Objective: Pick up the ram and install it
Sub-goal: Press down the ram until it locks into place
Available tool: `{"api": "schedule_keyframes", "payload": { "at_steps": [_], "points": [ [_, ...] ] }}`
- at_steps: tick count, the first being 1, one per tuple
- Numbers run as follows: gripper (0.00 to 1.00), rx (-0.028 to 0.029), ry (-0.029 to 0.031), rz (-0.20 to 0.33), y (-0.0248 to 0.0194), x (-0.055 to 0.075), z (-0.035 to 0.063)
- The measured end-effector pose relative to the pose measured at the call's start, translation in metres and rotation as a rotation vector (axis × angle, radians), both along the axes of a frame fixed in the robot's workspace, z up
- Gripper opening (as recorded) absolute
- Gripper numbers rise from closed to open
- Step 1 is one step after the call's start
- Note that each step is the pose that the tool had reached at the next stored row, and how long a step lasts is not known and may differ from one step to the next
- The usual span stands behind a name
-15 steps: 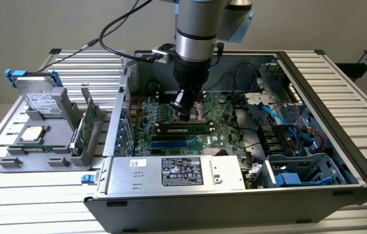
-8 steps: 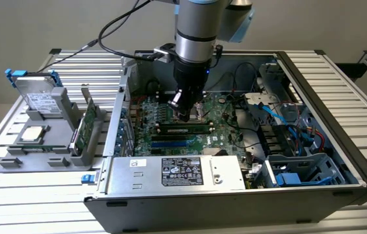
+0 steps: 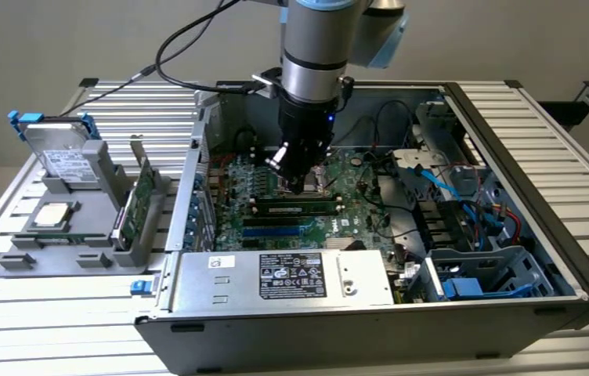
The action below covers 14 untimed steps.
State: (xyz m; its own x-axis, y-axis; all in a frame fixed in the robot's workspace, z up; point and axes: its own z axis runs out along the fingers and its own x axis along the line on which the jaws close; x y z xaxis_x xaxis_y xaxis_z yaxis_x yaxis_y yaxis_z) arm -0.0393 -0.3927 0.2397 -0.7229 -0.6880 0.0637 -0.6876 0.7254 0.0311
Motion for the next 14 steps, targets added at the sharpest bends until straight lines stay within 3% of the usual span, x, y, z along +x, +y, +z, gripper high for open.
{"api": "schedule_keyframes", "payload": {
  "at_steps": [2, 4, 14],
  "points": [
    [0.1, 0.0003, -0.0002, -0.029, 0.0, 0.0, 0.0],
    [0.1, 0.0003, -0.0005, -0.13, 0.0, 0.0, 0.0],
    [0.1, 0.0003, -0.001, -0.283, 0.0, 0.0, 0.0]
  ]
}}
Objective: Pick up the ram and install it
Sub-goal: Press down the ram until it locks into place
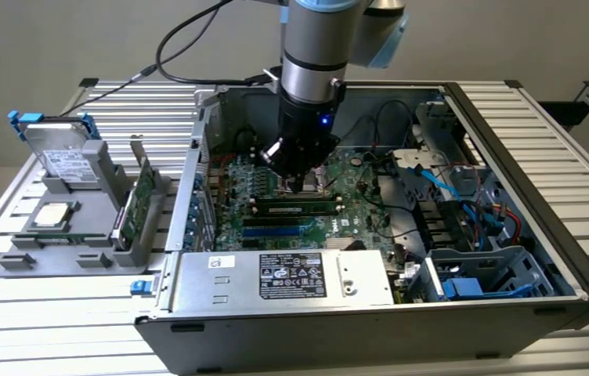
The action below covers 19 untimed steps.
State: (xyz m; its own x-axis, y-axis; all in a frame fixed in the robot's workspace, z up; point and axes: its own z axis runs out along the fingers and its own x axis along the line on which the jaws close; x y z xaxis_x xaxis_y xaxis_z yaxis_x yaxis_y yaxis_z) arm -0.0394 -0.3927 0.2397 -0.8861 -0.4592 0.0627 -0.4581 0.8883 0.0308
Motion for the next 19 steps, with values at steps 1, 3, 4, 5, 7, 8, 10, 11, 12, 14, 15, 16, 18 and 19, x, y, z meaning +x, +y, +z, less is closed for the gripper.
{"api": "schedule_keyframes", "payload": {
  "at_steps": [1, 3, 4, 5, 7, 8, 10, 11, 12, 14, 15, 16, 18, 19],
  "points": [
    [0.1, 0.0001, -0.0001, -0.015, 0.0, 0.0, 0.0],
    [0.1, 0.0001, -0.0002, -0.047, 0.0, 0.0, 0.0],
    [0.1, 0.0, -0.0002, -0.062, 0.0, 0.0, 0.0],
    [0.1, 0.0, -0.0003, -0.076, 0.0, 0.0, 0.0],
    [0.1, 0.0, -0.0003, -0.108, 0.0, 0.0, 0.0],
    [0.1, 0.0001, -0.0003, -0.123, 0.0, 0.0, 0.0],
    [0.1, 0.0001, -0.0005, -0.154, 0.0, 0.0, 0.0],
    [0.1, 0.0001, -0.0005, -0.169, 0.0, 0.0, 0.0],
    [0.1, 0.0001, -0.0006, -0.185, 0.0, 0.0, 0.0],
    [0.1, 0.0002, -0.0009, -0.215, 0.0, 0.0, 0.0],
    [0.1, 0.0002, -0.001, -0.23, 0.0, 0.0, 0.0],
    [0.1, 0.0003, -0.0013, -0.244, 0.0, 0.0, 0.0],
    [0.1, 0.0007, -0.002, -0.273, 0.0, 0.0, 0.0],
    [0.1, 0.0009, -0.0025, -0.287, 0.0, 0.0, 0.0]
  ]
}}
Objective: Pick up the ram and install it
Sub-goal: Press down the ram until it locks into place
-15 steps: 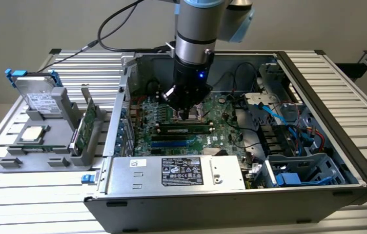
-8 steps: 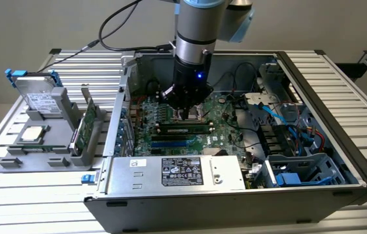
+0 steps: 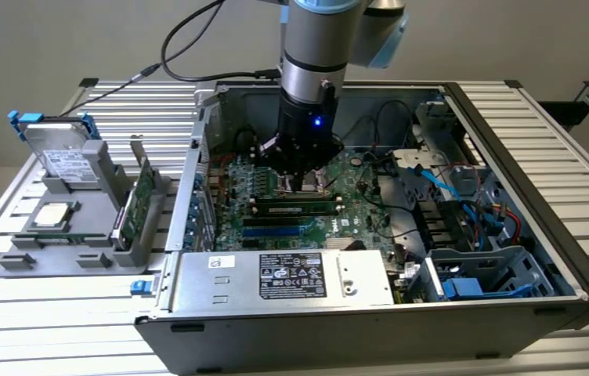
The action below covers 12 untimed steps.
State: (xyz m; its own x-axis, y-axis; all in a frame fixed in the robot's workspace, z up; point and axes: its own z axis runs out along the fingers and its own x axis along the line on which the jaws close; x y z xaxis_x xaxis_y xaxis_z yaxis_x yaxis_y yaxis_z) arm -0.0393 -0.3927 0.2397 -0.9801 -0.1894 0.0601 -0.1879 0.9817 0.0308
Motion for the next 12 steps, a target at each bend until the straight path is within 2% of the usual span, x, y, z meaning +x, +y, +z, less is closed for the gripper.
{"api": "schedule_keyframes", "payload": {
  "at_steps": [5, 9, 10, 12],
  "points": [
    [0.1, 0.0025, -0.0039, -0.066, 0.0, 0.0, 0.0],
    [0.1, 0.007, -0.0087, -0.115, 0.0, 0.0, 0.0],
    [0.1, 0.0094, -0.0101, -0.123, 0.0, 0.0, 0.0],
    [0.1, 0.0102, -0.0102, -0.124, 0.0, 0.0, -0.0001]
  ]
}}
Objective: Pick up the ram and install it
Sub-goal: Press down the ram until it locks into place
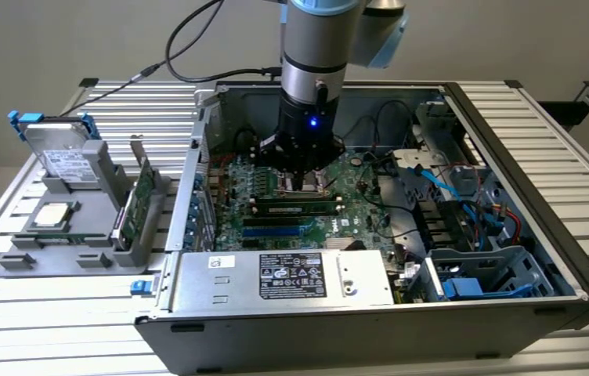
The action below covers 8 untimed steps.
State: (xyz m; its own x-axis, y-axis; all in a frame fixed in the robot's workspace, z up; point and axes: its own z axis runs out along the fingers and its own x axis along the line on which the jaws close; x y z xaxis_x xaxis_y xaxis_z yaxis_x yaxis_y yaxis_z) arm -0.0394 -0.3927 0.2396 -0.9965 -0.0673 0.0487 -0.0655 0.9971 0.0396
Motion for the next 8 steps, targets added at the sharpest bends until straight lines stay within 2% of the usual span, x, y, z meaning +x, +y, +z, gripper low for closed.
{"api": "schedule_keyframes", "payload": {
  "at_steps": [3, 8],
  "points": [
    [0.1, 0.0011, 0.0001, 0.0, -0.0049, 0.0, 0.0007],
    [0.1, 0.0081, 0.0001, 0.0, -0.0163, 0.0, 0.0051]
  ]
}}
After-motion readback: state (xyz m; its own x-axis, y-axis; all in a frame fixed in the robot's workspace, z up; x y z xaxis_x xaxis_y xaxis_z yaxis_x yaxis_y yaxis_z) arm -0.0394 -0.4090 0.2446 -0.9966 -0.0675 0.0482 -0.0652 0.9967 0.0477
